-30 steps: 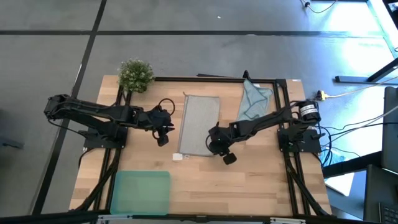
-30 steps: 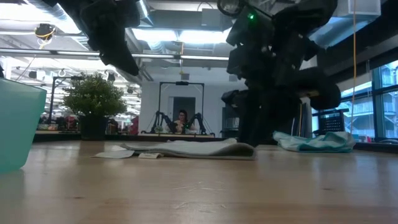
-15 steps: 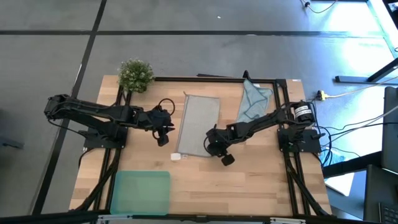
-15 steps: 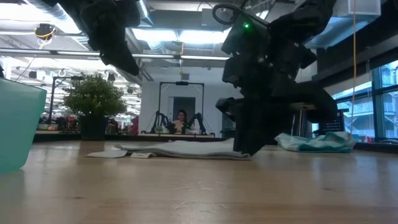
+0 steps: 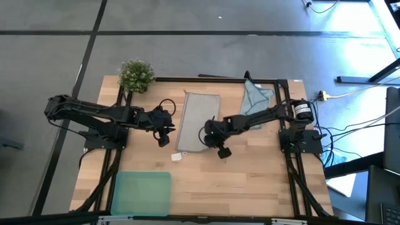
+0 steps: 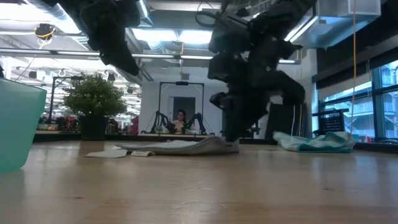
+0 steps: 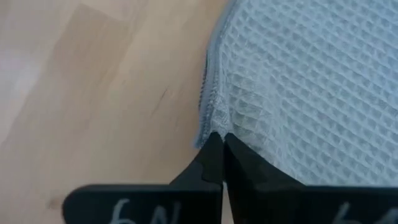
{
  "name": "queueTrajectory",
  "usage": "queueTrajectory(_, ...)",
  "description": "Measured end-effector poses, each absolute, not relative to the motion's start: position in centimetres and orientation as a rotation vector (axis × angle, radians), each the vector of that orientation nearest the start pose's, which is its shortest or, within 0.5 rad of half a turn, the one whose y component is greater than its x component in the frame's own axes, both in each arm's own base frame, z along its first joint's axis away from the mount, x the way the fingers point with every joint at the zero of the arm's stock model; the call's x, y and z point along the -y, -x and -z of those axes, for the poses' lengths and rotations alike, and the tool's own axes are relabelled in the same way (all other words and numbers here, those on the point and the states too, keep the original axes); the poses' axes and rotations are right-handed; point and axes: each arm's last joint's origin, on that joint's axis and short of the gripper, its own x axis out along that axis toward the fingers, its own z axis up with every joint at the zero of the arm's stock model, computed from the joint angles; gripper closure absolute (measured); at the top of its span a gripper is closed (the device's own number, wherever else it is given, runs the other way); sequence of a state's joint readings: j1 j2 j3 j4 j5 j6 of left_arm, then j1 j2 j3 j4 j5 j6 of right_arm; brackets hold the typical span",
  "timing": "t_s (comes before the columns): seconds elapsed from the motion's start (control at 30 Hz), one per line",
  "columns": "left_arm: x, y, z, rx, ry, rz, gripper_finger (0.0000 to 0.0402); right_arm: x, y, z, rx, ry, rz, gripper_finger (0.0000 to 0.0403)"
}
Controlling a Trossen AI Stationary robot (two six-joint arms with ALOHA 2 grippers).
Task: Roll microfiber towels into tight, uniform cylinder then place into a basket
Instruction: Roll the gray microfiber cloth
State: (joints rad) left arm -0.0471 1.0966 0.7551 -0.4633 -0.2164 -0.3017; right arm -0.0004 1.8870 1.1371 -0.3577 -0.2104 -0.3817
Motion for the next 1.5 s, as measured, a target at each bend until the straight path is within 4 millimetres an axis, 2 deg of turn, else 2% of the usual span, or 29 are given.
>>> queueTrajectory(0.2, 0.4, -21.7, -24.4, -0.772, 0.134, -0.260, 0.0321, 2.1, -38.0, -17.3, -1.007, 0.186, -0.363, 0.0401)
queueTrajectory(0.37, 0.4, -21.7, -24.4, -0.772, 0.133, -0.260, 0.0321, 4.9, -38.6, -19.0, -0.994, 0.123, -0.243, 0.0401)
queueTrajectory(0.63, 0.4, -21.7, -24.4, -0.772, 0.137, -0.263, 0.0321, 9.6, -37.6, -19.4, -1.061, -0.002, 0.026, 0.0402)
queueTrajectory(0.87, 0.3, -21.7, -24.4, -0.766, 0.139, -0.271, 0.0321, 12.3, -36.7, -19.3, -1.079, -0.041, 0.169, 0.0402)
queueTrajectory(1.1, -0.2, -21.7, -24.4, -0.763, 0.149, -0.294, 0.0321, 13.9, -36.1, -19.3, -1.089, -0.075, 0.283, 0.0403)
queueTrajectory(1.5, -0.6, -21.7, -24.4, -0.759, 0.174, -0.318, 0.0321, 14.1, -35.1, -19.0, -1.178, -0.143, 0.420, 0.0403)
